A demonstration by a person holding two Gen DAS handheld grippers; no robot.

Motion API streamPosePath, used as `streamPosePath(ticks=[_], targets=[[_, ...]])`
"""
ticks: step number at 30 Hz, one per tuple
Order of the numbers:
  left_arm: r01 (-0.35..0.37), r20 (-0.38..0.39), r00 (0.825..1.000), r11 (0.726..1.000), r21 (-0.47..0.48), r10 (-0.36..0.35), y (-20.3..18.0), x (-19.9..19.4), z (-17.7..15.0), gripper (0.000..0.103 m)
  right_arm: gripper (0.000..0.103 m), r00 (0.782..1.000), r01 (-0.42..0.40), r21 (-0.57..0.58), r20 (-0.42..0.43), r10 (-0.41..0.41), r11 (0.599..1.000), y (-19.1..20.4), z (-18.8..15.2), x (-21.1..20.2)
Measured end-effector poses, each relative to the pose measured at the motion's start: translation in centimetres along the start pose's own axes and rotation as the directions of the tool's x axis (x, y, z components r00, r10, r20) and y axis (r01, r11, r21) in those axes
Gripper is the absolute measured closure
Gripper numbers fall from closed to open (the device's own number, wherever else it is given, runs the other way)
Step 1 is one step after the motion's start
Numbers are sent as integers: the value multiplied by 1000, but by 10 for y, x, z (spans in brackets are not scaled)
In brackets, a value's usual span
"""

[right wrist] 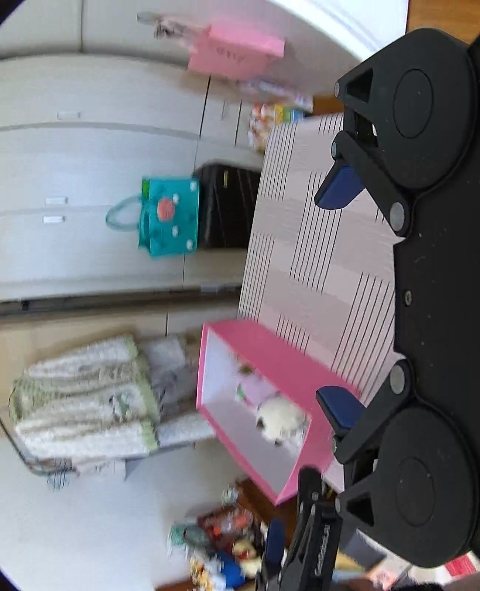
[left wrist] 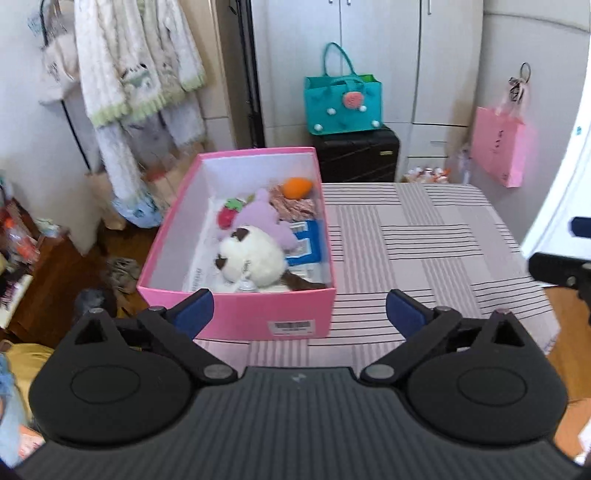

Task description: Organize soft objects

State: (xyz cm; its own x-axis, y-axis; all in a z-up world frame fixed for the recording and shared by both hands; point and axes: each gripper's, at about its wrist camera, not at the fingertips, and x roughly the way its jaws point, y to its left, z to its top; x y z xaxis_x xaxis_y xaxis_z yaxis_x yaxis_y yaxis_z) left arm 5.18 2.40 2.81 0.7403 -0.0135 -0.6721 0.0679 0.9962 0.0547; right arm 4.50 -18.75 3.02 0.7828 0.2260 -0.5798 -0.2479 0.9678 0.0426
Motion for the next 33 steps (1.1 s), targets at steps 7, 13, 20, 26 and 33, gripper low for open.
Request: streamPosePath(ticks=[7,13,20,26,33], targets=[[2,-12,1000,1000,-19,-2,-7,2,-9,2,0,996,88,-73,-29,-90,993,12,-12,0],[25,-17,1000,999,-26,-26,-12,1,-20,2,0,992,119,-16,-27,-120,993,8,-23,-6],[21,-3,1000,1000,6,-21,-19,-6,-23,2,0,994,106,29,-22,-105,994,3,-28,-22],[12,7,1000,993,114,-13,-32,-17,-15,0,0,997,68,37,-42,-67,997,3,-18,-28],[33,12,999,995,96,-34,-29,-24,-9,0,0,995,93,36,-38,-91,995,5,-12,-25]])
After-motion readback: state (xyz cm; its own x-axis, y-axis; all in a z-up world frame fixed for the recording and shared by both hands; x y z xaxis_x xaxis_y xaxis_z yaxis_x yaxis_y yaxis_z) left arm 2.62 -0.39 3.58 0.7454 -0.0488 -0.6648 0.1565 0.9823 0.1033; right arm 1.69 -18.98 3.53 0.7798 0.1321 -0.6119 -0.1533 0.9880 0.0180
